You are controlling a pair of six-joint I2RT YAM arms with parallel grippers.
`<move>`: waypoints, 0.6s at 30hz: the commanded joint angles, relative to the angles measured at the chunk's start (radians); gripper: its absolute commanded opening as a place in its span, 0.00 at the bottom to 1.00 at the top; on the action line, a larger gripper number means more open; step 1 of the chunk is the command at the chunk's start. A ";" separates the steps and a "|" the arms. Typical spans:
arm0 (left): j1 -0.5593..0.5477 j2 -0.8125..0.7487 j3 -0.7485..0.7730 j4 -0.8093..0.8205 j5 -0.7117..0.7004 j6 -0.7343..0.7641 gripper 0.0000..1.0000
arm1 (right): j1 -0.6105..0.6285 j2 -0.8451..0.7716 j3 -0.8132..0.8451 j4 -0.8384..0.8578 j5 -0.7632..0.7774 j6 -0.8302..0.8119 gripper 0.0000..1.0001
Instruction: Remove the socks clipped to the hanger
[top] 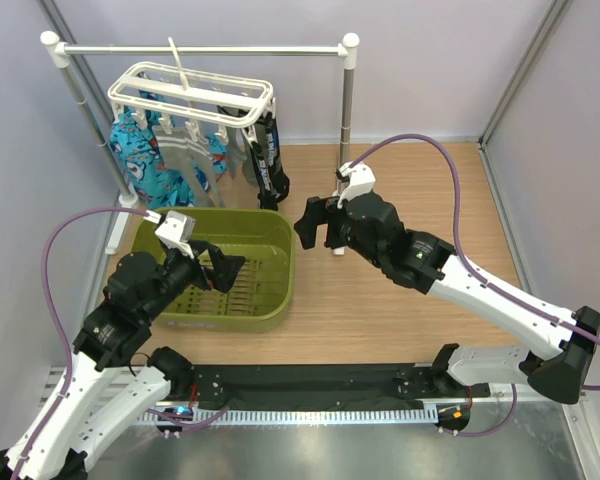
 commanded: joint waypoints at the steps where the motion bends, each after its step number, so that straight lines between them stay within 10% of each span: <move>1: 0.003 0.001 0.001 0.040 -0.006 0.011 1.00 | -0.003 -0.004 0.048 0.035 0.011 0.002 1.00; 18: 0.005 0.228 0.188 0.017 -0.156 -0.189 1.00 | 0.000 0.160 0.198 0.041 0.370 -0.084 1.00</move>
